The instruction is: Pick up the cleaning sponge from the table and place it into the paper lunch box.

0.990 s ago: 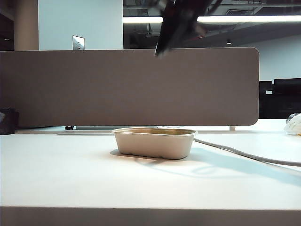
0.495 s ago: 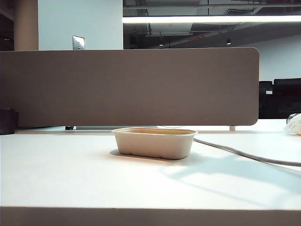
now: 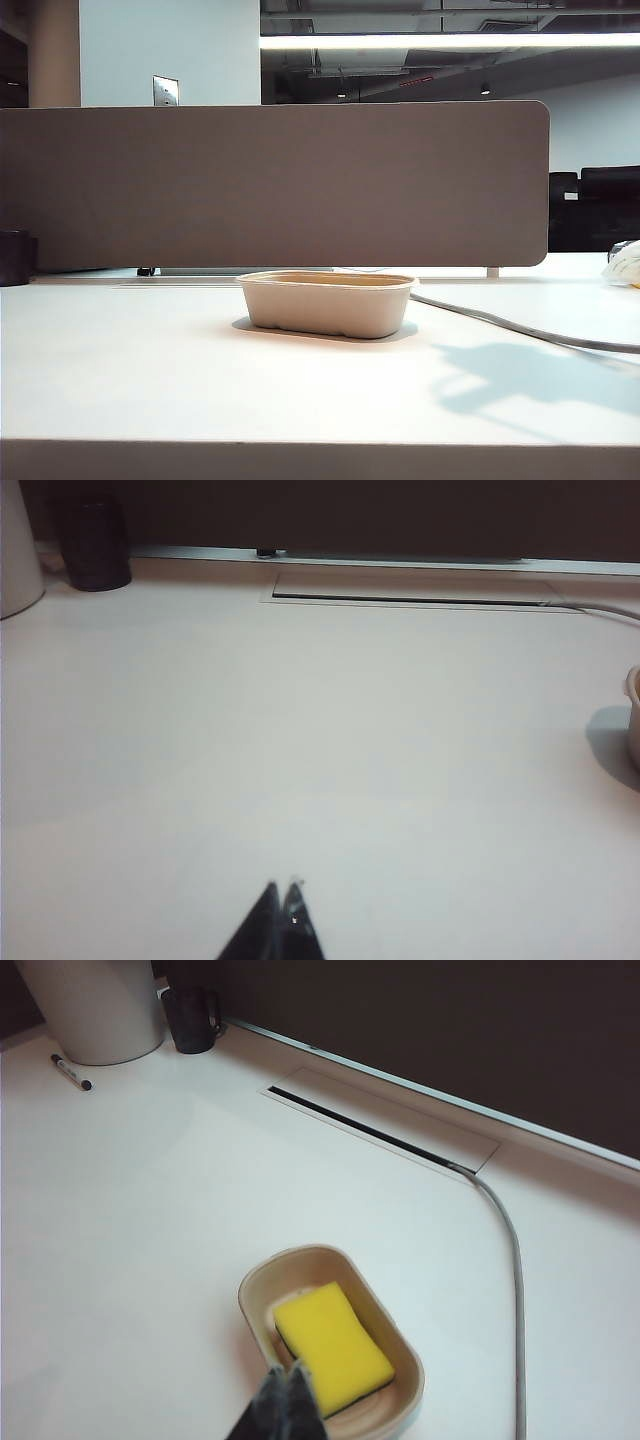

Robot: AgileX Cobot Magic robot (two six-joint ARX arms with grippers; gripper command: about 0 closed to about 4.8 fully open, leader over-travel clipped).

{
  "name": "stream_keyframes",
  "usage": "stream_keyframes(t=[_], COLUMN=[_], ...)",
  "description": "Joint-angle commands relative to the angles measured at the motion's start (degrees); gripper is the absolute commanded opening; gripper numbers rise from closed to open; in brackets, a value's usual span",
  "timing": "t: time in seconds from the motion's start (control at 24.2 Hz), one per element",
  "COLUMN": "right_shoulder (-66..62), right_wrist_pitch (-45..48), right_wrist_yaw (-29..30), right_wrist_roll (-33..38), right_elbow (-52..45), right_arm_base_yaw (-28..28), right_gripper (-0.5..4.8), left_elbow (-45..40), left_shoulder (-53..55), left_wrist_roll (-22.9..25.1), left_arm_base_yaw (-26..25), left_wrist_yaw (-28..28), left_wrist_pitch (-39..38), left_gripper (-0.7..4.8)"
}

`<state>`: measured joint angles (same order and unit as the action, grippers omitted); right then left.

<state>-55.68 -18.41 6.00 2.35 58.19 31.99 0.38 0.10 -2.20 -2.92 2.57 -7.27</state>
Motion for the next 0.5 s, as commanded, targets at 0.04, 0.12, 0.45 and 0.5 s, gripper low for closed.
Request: stream_keyframes(t=[0.04, 0.12, 0.45, 0.5], right_shoulder=[3.2, 5.2, 8.0, 8.0], right_wrist_pitch=[7.1, 10.1, 17.4, 17.8], right_wrist_yaw=[-2.3, -3.7, -9.1, -9.2], right_wrist_roll=[0.9, 1.2, 2.3, 2.3], right_elbow=[-5.8, -9.5, -17.4, -17.4], right_arm_base_yaw=[-0.1, -0.1, -0.2, -0.2], right_gripper=[-0.05, -0.05, -0.05, -0.05], left_elbow=[0.0, 0.0, 0.0, 0.0], left_shoulder=[0.0, 0.0, 0.0, 0.0], left_wrist_roll=[0.1, 0.1, 0.0, 0.1], left_arm_base_yaw=[0.1, 0.5, 3.6, 3.5], left_wrist_yaw=[0.2, 0.0, 0.2, 0.2], left_wrist_pitch=[0.5, 0.5, 0.5, 0.5], left_gripper=[-0.05, -0.05, -0.05, -0.05])
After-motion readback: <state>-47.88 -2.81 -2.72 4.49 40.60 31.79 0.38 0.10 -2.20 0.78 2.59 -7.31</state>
